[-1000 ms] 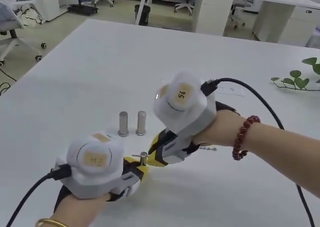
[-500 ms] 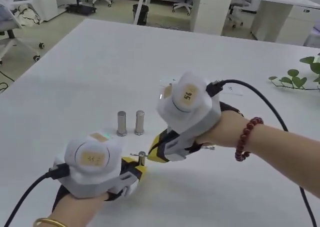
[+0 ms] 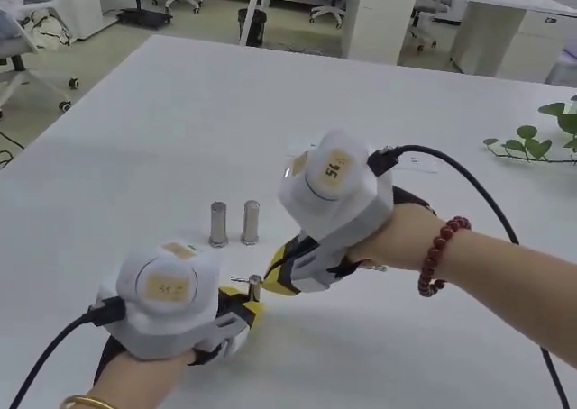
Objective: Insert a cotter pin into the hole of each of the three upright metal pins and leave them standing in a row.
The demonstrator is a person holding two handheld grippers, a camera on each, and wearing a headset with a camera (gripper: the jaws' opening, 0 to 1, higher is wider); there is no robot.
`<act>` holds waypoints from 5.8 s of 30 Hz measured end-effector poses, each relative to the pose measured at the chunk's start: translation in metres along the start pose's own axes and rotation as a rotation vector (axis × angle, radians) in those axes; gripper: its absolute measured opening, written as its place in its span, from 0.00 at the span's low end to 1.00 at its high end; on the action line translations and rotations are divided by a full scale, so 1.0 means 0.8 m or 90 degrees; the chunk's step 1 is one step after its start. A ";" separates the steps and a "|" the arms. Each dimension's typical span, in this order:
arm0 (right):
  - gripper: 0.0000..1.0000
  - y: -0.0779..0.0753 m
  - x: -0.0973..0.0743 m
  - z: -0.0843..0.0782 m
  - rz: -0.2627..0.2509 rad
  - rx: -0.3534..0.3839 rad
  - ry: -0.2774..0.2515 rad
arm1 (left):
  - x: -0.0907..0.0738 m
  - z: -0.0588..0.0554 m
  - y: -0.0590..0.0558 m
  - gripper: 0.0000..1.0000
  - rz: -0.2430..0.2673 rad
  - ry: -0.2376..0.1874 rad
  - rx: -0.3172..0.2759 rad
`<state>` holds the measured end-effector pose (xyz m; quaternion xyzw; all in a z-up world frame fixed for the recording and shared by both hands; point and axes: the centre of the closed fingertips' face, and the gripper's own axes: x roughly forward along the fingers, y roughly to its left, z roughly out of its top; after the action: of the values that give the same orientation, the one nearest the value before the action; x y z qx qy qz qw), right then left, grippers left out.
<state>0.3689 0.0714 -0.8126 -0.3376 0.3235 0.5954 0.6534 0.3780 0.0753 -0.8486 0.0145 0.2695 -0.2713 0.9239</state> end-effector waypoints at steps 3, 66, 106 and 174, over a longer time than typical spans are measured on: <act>0.05 0.001 0.000 0.000 0.000 0.003 -0.001 | 0.002 -0.009 0.001 0.08 0.006 0.021 0.004; 0.31 -0.116 0.021 0.036 -0.147 0.185 -0.231 | -0.076 0.053 -0.027 0.80 -0.020 -0.098 -0.037; 0.14 -0.146 0.048 0.032 -0.179 0.253 -0.295 | -0.106 0.054 -0.028 0.78 0.007 -0.114 -0.034; 0.13 -0.031 -0.031 -0.075 -0.262 0.286 -0.253 | -0.122 0.046 -0.048 0.71 0.002 -0.110 -0.021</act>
<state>0.3903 0.0064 -0.8247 -0.1210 0.2385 0.4195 0.8675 0.3075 0.0841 -0.7635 -0.0239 0.1929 -0.2657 0.9442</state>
